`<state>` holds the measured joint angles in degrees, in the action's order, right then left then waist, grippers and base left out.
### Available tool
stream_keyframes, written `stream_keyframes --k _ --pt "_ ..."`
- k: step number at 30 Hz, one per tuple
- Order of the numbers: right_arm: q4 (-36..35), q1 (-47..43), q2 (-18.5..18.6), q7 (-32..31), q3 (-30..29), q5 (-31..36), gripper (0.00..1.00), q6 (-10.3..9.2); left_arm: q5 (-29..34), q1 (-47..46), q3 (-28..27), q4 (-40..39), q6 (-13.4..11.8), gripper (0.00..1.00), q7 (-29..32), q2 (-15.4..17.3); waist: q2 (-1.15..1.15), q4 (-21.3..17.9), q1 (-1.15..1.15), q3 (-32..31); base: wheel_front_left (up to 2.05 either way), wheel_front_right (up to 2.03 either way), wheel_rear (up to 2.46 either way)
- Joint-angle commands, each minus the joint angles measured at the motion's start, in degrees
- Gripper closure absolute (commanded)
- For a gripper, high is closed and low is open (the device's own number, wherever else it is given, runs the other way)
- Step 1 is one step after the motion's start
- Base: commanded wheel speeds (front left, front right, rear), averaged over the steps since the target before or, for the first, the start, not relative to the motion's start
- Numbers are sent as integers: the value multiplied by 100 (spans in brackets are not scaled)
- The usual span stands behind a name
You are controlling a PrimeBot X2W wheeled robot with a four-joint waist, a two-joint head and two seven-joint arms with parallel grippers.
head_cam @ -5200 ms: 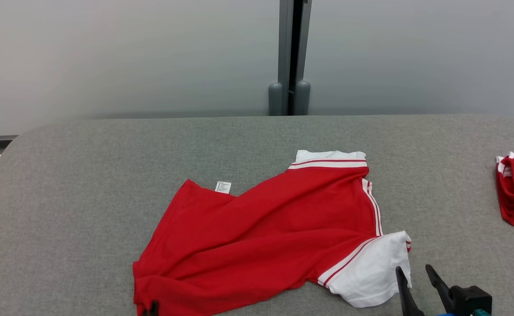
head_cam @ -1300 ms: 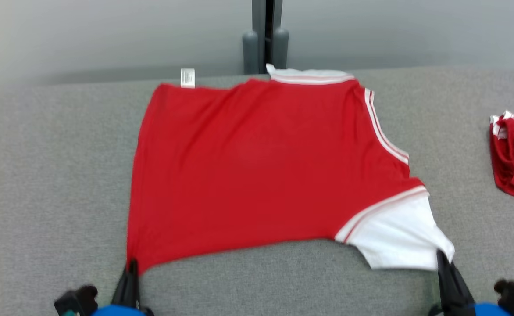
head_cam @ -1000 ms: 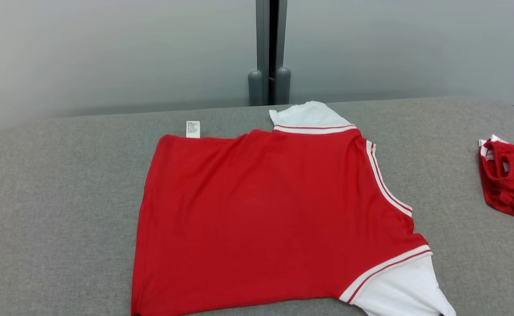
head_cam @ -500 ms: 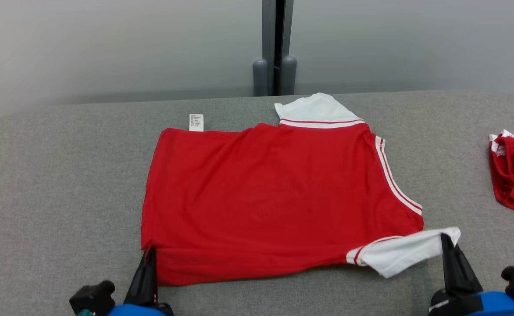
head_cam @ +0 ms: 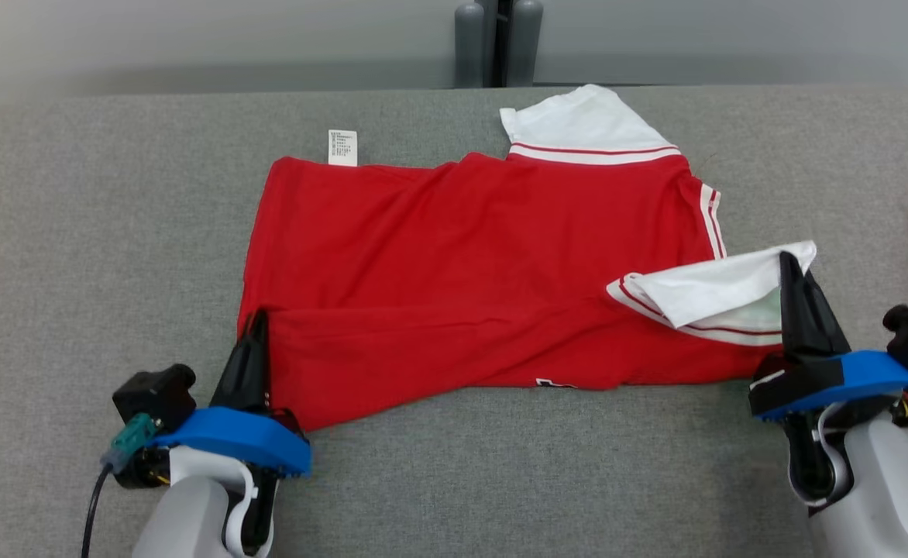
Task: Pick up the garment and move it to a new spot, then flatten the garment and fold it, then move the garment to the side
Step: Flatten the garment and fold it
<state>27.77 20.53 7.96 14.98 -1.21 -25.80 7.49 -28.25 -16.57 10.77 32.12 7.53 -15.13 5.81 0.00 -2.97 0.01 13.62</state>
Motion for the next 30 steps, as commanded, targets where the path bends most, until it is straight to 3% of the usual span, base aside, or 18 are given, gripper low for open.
stream_keyframes --k 1,9,10,11,12,13,14,23,30 --pt "93 241 56 27 -10 68 100 0 -39 -251 -21 71 -9 100 -2 52 0 57 -1 151 0 0 0" --pt "445 838 49 27 -52 258 100 0 33 -854 37 283 -9 100 -2 186 0 22 -1 440 0 0 0" --pt "473 880 33 27 -108 301 93 -1 40 -899 63 328 -9 100 -2 204 0 18 -1 452 0 0 0" --pt "493 908 20 27 -145 388 3 0 52 -936 83 386 -9 100 -1 222 0 15 -1 459 0 0 0" --pt "479 918 1 27 -168 486 0 0 92 -968 94 417 -9 100 -2 247 0 11 -1 459 0 0 0" --pt "432 898 -7 27 -195 604 0 0 143 -998 69 401 -9 54 -2 263 0 6 -1 455 0 0 0" --pt "357 843 -14 27 -201 757 0 0 227 -994 9 387 -9 0 -2 267 0 1 -1 442 0 0 0" --pt "-473 -112 -238 22 -284 1842 0 0 1128 -77 -905 -148 -85 0 -2 30 0 -66 -1 66 0 0 0" --pt "-593 -1162 -431 23 -355 2007 0 -1 1403 1023 -1299 -355 -24 0 -2 -243 0 -89 -1 -540 0 0 0"
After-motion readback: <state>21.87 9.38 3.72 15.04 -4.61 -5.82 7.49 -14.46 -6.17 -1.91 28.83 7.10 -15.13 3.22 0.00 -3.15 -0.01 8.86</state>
